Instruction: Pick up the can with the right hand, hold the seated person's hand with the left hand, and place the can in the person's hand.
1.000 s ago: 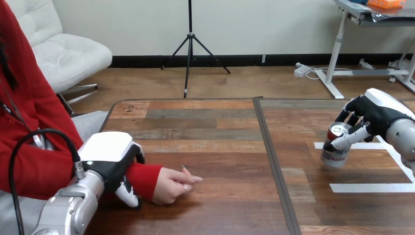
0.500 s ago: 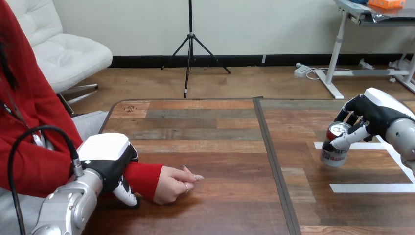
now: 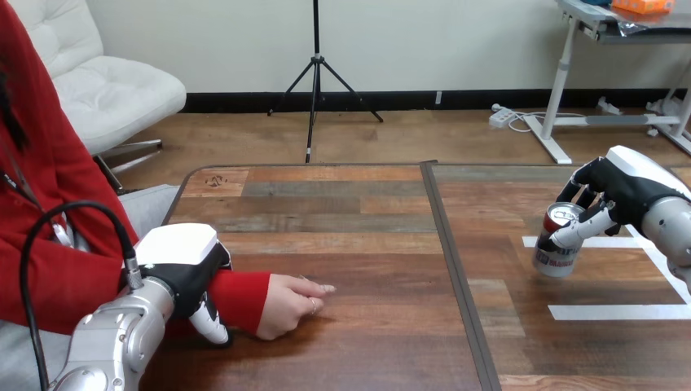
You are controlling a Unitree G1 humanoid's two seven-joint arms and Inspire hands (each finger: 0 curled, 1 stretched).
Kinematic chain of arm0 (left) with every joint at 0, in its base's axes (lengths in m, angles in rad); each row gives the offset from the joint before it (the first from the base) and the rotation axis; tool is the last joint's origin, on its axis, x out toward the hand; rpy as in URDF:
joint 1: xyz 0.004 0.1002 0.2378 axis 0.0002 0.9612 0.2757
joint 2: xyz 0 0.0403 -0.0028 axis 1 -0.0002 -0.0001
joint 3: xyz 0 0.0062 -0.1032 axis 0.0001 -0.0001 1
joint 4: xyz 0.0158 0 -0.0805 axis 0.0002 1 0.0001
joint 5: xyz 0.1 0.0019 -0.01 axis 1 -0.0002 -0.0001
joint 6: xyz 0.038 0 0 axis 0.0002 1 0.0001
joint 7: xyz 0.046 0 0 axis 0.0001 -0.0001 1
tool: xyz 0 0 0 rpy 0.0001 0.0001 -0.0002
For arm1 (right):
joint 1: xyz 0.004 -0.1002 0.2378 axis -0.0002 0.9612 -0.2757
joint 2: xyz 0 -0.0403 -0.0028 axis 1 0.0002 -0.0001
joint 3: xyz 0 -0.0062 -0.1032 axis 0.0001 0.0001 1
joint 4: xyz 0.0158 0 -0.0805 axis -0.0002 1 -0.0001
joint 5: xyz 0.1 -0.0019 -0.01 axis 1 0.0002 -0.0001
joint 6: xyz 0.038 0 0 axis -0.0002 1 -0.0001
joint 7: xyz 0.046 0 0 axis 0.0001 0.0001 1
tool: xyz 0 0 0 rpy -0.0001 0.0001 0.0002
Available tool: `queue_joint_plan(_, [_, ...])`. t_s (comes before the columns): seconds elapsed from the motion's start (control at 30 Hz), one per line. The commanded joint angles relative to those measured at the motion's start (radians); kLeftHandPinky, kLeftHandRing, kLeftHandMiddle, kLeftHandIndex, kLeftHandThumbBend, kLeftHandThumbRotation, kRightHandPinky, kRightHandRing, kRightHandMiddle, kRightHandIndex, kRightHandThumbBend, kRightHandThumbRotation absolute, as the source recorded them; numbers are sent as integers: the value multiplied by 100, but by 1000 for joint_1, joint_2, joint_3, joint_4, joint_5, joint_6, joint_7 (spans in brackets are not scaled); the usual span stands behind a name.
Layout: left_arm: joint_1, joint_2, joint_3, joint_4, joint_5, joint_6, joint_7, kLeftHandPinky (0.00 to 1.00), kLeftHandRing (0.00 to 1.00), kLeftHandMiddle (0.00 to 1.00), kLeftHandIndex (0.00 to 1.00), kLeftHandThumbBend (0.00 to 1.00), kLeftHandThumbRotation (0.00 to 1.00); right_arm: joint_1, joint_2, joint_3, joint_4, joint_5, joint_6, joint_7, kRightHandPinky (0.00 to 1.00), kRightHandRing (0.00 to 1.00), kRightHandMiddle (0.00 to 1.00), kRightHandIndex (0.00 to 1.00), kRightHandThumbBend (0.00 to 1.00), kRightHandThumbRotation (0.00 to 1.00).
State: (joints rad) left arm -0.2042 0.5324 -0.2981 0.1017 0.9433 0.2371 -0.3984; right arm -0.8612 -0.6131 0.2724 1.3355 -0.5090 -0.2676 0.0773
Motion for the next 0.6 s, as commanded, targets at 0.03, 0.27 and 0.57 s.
queue_joint_plan(0.03, [-16, 20, -14, -18, 5, 15, -24, 14, 22, 33, 57, 85, 0, -106, -17, -20, -53, 19, -11, -14, 34, 38, 43, 48, 71, 0])
queue_joint_plan(0.27, [-16, 22, -10, -20, -10, 11, -34, 14, 22, 34, 56, 84, 0, -104, -14, -21, -52, 20, -20, -19, 33, 37, 42, 48, 71, 0])
queue_joint_plan(0.57, [-9, 10, 4, -23, -52, -5, -19, 17, 25, 37, 52, 81, 0, -104, -11, -19, -52, 18, -19, -21, 33, 37, 42, 48, 72, 0])
